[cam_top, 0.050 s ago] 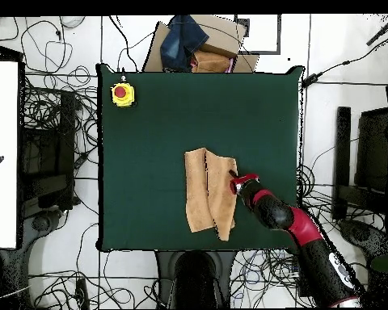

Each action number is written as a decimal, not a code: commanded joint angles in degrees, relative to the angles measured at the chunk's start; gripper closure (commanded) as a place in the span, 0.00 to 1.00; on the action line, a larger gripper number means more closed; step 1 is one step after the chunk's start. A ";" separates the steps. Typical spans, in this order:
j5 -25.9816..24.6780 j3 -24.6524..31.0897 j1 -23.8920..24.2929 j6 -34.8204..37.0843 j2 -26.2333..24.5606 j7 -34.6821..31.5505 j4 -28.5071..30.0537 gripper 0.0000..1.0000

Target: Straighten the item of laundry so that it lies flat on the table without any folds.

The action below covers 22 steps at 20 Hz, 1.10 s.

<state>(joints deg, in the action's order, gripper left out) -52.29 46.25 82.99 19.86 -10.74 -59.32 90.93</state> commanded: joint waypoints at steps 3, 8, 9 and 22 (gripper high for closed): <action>2.52 6.71 -2.63 9.47 -3.09 20.88 -13.35 1.00; 4.52 6.76 -3.59 12.44 -1.30 23.33 -14.76 1.00; 5.00 6.77 -3.79 12.99 -0.92 23.84 -14.99 1.00; 8.94 5.26 -4.29 15.11 2.31 27.60 -17.32 1.00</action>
<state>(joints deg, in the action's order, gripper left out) -44.94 50.97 80.89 28.54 -8.94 -42.02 81.34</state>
